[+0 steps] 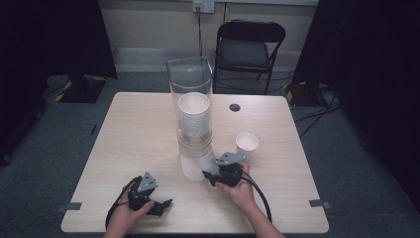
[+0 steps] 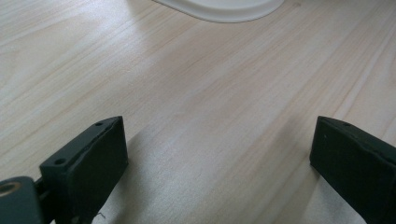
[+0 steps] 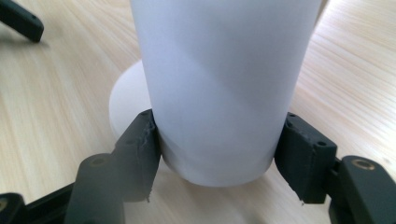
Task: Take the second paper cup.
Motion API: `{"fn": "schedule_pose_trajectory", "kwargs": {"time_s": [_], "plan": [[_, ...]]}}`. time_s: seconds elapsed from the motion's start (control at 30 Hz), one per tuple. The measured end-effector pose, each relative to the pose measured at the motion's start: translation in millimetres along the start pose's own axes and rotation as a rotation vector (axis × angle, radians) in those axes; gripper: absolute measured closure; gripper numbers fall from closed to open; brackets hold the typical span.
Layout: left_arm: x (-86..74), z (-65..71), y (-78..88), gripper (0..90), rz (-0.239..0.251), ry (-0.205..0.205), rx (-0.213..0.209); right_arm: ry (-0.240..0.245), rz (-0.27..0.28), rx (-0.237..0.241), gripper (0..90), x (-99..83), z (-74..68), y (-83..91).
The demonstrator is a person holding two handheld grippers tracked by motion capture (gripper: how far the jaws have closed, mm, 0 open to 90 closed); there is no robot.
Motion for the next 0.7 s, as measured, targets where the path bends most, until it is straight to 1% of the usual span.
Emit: {"fn": "schedule_pose_trajectory", "kwargs": {"time_s": [0.03,0.1,0.13,0.17,0.2,0.23,0.27,0.3,0.33,0.37,0.4,0.43,0.5,0.53,0.57,0.6,0.67,0.7], "plan": [[0.0,0.0,0.0,3.7,0.0,0.0,0.0,0.0,0.0,0.0,35.6,0.0,0.0,0.0],[0.0,0.0,0.0,3.7,0.0,0.0,0.0,0.018,-0.009,-0.005,35.6,-4.5,1.2,6.4],[0.0,0.0,0.0,3.7,0.0,0.0,0.0,0.016,-0.01,-0.004,35.6,-6.9,2.7,9.4],[0.0,0.0,0.0,3.6,0.0,0.0,0.0,0.008,-0.007,-0.026,35.5,-13.2,10.4,16.2],[0.0,0.0,0.0,3.7,0.0,0.0,0.0,-0.005,-0.008,-0.023,35.5,-16.2,12.9,18.8],[0.0,0.0,0.0,3.6,0.0,0.0,0.0,-0.005,-0.008,-0.023,35.5,-16.2,12.9,18.8],[0.0,0.0,0.0,3.6,0.0,0.001,-0.001,-0.005,-0.018,-0.033,35.5,-21.0,17.3,22.2],[0.2,-0.6,0.0,3.6,-0.001,-0.007,0.0,-0.001,-0.027,-0.044,35.5,-28.7,24.3,31.5],[0.3,0.0,-0.3,3.4,0.001,0.003,-0.002,-0.01,-0.018,-0.042,35.4,-31.4,26.7,36.5],[0.3,0.0,-0.3,3.1,0.001,0.003,-0.002,-0.01,-0.018,-0.042,35.4,-31.4,26.7,36.5],[0.3,-0.2,-0.5,3.0,-0.001,0.002,-0.002,-0.005,-0.029,-0.062,35.3,-38.4,32.7,45.9],[0.3,-0.2,-0.5,3.0,-0.001,0.002,-0.002,-0.005,-0.029,-0.062,35.3,-38.4,32.7,45.9],[0.2,-0.3,-0.4,3.0,-0.003,-0.002,-0.003,-0.007,-0.039,-0.072,35.2,-43.7,37.8,51.6],[0.3,-0.2,-0.5,3.0,-0.001,0.0,-0.002,-0.003,-0.061,-0.095,34.8,-50.1,43.6,57.5],[0.3,-0.2,-0.5,3.0,-0.001,0.001,-0.002,-0.003,-0.061,-0.095,34.8,-50.1,43.6,57.5],[0.2,-0.2,-0.4,3.0,-0.002,-0.002,-0.001,-0.001,-0.097,-0.104,34.5,-57.4,47.9,62.6],[0.0,-0.4,-0.3,3.0,-0.004,-0.006,0.003,-0.026,-0.098,-0.113,34.0,-60.9,51.5,67.4],[0.0,-0.4,-0.3,3.1,-0.004,-0.006,0.003,-0.026,-0.098,-0.113,34.0,-60.9,51.5,67.4]]}}
Point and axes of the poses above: each handheld gripper's, and its own axes: y roughly backward along the jaws, x roughly out of its top, z roughly to its right, the point moved 7 cm from there along -y, roughly forward along the jaws
